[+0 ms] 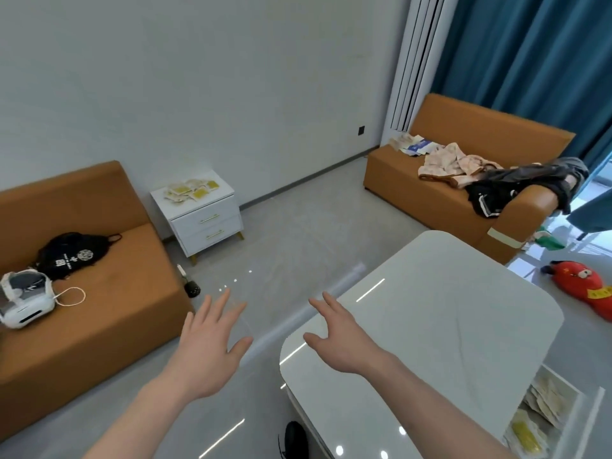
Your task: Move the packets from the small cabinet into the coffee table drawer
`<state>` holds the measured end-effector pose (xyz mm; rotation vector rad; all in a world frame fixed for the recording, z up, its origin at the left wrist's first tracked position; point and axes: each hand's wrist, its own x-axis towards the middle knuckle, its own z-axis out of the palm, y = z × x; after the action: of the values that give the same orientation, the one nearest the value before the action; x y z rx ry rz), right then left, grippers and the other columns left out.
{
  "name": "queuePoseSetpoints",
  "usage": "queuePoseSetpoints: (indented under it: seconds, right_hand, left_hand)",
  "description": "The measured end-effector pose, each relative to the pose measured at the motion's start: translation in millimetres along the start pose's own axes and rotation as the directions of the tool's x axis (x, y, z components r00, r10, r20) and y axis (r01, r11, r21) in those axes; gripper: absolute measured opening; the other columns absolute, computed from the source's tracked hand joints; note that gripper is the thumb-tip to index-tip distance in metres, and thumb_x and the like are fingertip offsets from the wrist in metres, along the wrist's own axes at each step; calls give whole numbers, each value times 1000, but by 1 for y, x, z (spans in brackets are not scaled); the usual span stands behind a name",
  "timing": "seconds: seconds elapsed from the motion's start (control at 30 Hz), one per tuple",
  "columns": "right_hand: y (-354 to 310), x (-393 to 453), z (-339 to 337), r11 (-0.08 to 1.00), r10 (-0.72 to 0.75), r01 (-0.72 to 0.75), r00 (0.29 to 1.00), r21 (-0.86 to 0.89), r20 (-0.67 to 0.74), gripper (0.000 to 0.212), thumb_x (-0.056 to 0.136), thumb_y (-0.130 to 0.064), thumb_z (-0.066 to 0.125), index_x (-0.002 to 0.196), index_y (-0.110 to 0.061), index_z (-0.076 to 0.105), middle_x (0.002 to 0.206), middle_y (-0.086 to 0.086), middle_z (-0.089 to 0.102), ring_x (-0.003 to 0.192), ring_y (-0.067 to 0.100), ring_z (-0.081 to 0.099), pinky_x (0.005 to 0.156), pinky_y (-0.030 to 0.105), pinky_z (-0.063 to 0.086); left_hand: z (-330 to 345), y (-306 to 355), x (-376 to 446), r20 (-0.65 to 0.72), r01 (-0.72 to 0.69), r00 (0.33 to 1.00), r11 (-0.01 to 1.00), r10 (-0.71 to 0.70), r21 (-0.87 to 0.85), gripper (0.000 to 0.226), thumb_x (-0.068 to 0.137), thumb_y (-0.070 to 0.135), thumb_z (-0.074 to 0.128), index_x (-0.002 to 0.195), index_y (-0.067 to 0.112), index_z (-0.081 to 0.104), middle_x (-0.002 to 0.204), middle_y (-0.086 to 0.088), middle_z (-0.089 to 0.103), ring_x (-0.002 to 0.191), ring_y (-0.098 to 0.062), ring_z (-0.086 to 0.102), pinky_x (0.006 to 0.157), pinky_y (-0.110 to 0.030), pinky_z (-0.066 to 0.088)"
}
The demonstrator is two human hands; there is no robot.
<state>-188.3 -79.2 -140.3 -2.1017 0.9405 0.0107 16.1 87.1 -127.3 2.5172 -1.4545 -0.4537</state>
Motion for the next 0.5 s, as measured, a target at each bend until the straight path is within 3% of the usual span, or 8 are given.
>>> queuePoseSetpoints:
  seconds: [0.2,0.5]
  right_hand:
    - [-37,109,-16,998,-58,57,998,28,34,72,98,-39,56,160,-35,20,169,-10,-1,156,14,4,126,36,16]
    - [-93,255,-34,992,-102,107,992,-62,70,73,97,-40,59,160,-33,22,170,-6,2,156,18,7,126,33,14]
  left_hand:
    - [-40,-36,86,-19,60,998,998,-61,-15,63,101,55,40,158,40,16,167,13,-12,154,-18,-16,126,-43,-1]
    - [-76,-110,192,-16,146,989,989,-146,-23,63,100,54,43,157,40,19,167,13,-10,155,-19,-13,126,-44,0]
